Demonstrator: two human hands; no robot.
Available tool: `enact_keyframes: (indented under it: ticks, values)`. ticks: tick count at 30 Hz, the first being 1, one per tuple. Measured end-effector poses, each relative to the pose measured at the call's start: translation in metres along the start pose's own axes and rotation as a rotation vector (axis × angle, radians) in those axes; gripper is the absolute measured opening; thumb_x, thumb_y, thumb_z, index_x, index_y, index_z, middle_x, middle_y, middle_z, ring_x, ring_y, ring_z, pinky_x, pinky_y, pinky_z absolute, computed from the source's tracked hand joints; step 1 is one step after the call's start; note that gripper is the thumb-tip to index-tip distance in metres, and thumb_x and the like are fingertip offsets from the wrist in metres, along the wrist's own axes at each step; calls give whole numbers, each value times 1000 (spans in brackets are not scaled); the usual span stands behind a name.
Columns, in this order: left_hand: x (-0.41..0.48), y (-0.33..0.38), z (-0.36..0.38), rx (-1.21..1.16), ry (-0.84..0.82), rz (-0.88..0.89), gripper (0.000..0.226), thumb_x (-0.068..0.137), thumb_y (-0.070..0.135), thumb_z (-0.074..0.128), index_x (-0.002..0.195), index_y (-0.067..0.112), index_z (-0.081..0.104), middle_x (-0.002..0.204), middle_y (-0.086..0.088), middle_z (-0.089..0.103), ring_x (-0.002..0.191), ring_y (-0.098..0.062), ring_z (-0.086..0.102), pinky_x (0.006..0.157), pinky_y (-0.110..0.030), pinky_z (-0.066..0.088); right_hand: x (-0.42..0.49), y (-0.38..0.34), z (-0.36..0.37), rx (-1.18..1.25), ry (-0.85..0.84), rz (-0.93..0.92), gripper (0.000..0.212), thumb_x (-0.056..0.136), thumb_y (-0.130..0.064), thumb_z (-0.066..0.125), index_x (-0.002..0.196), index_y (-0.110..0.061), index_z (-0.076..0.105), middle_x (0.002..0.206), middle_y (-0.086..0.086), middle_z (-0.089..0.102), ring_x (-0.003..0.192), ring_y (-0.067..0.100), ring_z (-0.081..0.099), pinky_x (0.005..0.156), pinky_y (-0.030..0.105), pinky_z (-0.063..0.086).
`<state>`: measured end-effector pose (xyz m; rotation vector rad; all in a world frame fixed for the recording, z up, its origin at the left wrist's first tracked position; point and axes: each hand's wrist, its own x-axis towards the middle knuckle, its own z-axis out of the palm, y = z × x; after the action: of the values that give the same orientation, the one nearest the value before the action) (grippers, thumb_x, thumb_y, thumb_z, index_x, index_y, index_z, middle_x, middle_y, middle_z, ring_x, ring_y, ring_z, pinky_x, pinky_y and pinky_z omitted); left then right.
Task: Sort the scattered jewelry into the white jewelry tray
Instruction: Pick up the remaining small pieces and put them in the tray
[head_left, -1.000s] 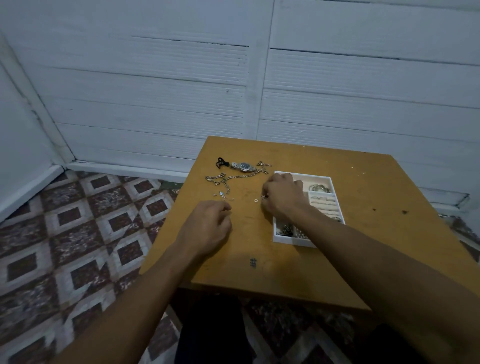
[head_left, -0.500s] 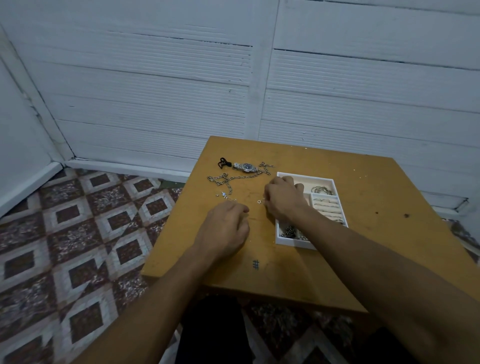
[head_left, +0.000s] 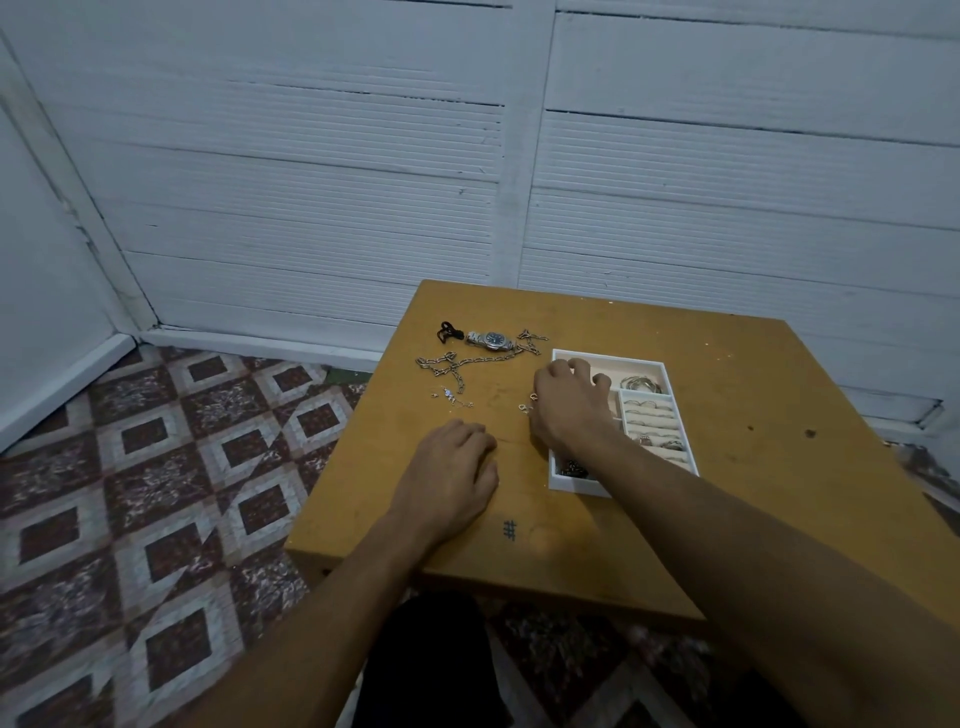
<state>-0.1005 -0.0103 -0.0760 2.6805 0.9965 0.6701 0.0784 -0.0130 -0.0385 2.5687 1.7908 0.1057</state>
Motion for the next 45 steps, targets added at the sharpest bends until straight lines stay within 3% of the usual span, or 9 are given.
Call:
enact_keyframes:
  ticks: [7,12,16,19,22,27,33,37,45]
  values:
    - [1,1,-2,-22,-22,-22,36,96,32,49,128,17,57,130,0,56,121,-13,45,105,-28,34,0,-5,-3,-3,-55,-113,26,90,-16,53,114,-18,62,142,4,40,138,30,19,108,54,21]
    - [9,5,-9,-176,-2,-183,33,96,31,51,127,22,55,129,5,55,119,-8,44,95,-20,32,-4,-2,-16,252,23,-121,9,91,-26,57,93,-27,65,120,-2,59,122,25,41,97,45,32]
    - [20,15,-22,-418,73,-374,32,96,26,52,128,22,57,120,7,59,92,7,51,76,-9,38,-8,5,-39,570,-7,-134,8,91,-19,58,85,-21,62,92,0,66,89,21,59,77,31,45]
    - [28,22,-27,-556,139,-405,29,97,23,52,124,19,61,118,5,62,98,2,52,82,-13,40,-17,10,-58,627,-15,-190,7,93,-17,59,88,-16,63,85,-2,63,79,15,57,65,25,40]
    - [34,33,-27,-787,176,-507,22,100,26,49,115,20,64,101,10,64,84,2,55,66,-9,44,-25,15,-74,646,9,-246,7,92,-19,61,89,-15,66,79,-6,63,77,12,58,66,24,43]
    - [46,49,-27,-1327,156,-764,25,100,27,45,107,15,66,109,-5,71,96,-18,65,80,-30,51,-37,23,-98,715,-19,-269,6,92,-17,62,91,-16,67,78,-2,68,71,9,62,70,24,47]
    - [50,61,-31,-1527,108,-749,34,103,34,38,108,10,63,109,-10,71,104,-27,66,95,-41,50,-47,31,-112,1018,-135,-186,18,97,-2,48,88,-10,61,83,13,65,78,25,67,83,40,58]
    - [50,67,-34,-1613,69,-718,41,103,35,36,116,5,59,106,-11,72,98,-26,68,89,-38,54,-50,32,-116,1232,-198,-94,22,98,2,42,86,-9,57,80,11,56,64,20,60,69,34,57]
    - [42,77,-27,-1633,-80,-701,49,103,41,34,122,4,59,110,-14,71,104,-30,68,79,-34,54,-56,36,-124,1138,-227,-85,10,97,-2,49,101,-1,59,83,10,56,64,17,55,50,22,51]
